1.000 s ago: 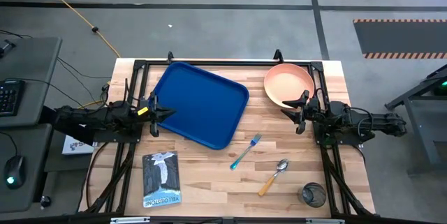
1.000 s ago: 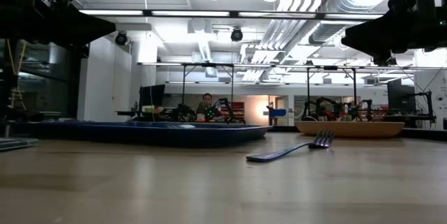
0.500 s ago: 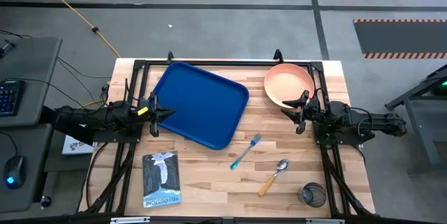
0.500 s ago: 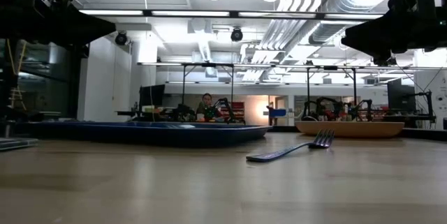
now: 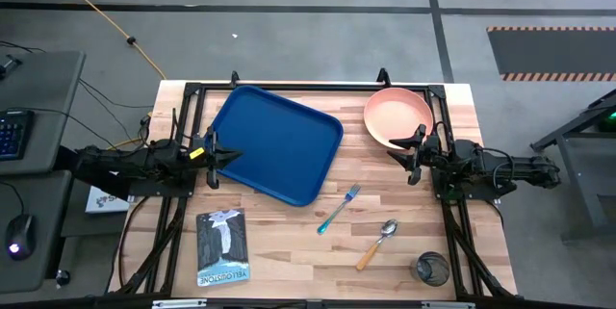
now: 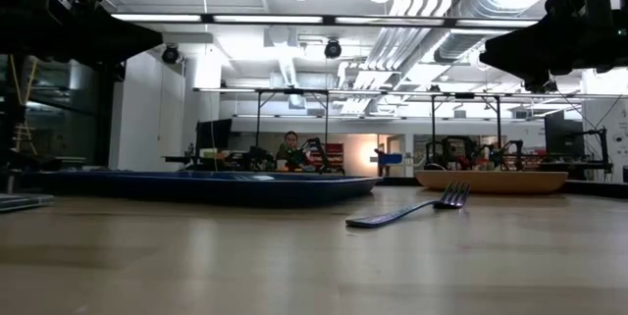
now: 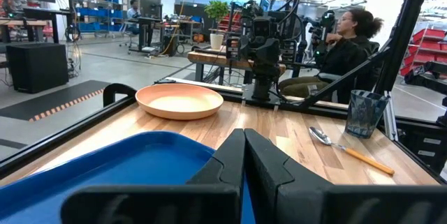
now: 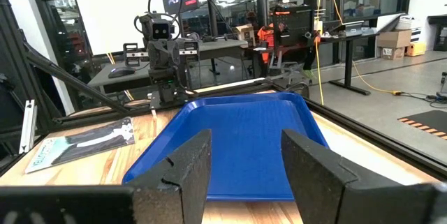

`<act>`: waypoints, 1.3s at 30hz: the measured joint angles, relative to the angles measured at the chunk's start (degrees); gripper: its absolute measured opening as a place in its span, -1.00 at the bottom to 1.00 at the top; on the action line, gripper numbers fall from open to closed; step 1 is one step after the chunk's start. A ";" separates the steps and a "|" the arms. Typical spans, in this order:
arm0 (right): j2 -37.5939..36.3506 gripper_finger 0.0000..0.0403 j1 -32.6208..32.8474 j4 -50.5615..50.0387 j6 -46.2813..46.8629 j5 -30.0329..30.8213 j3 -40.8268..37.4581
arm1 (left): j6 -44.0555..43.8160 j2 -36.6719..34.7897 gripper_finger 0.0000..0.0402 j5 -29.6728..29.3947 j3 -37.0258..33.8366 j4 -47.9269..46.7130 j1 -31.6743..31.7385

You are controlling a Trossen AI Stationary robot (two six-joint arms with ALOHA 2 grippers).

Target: Pick and place plate/cup/fork/spoon on tray

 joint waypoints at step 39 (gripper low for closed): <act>-0.01 -0.18 -0.02 -0.02 0.00 0.02 0.00 | -3.51 0.08 -1.00 -0.40 0.02 10.95 0.13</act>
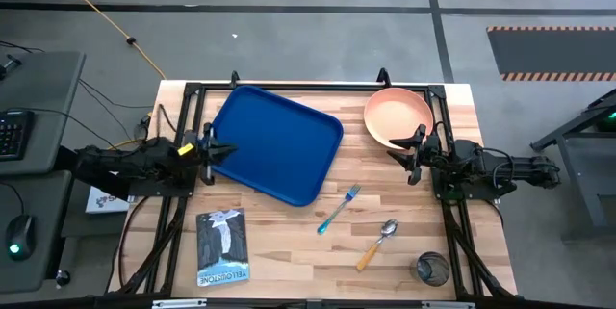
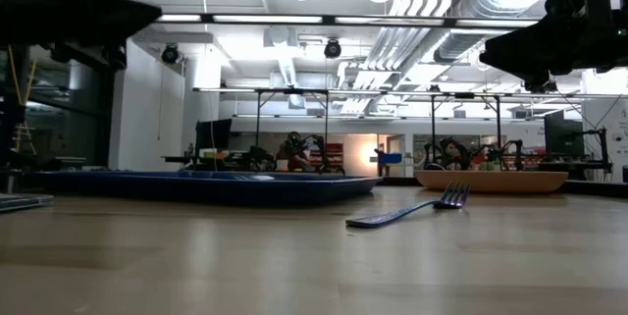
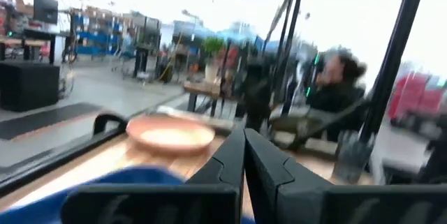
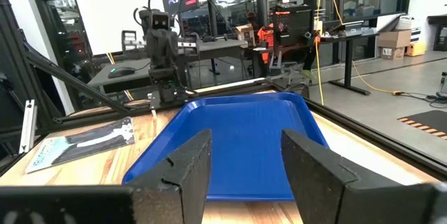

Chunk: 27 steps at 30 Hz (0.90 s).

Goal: Pick and place plate/cup/fork/spoon on tray
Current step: Prepare the blue tray

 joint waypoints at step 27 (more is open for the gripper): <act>0.01 -0.18 0.00 0.00 0.00 0.00 -0.02 | 2.97 87.38 -0.99 3.14 51.48 -36.89 -7.70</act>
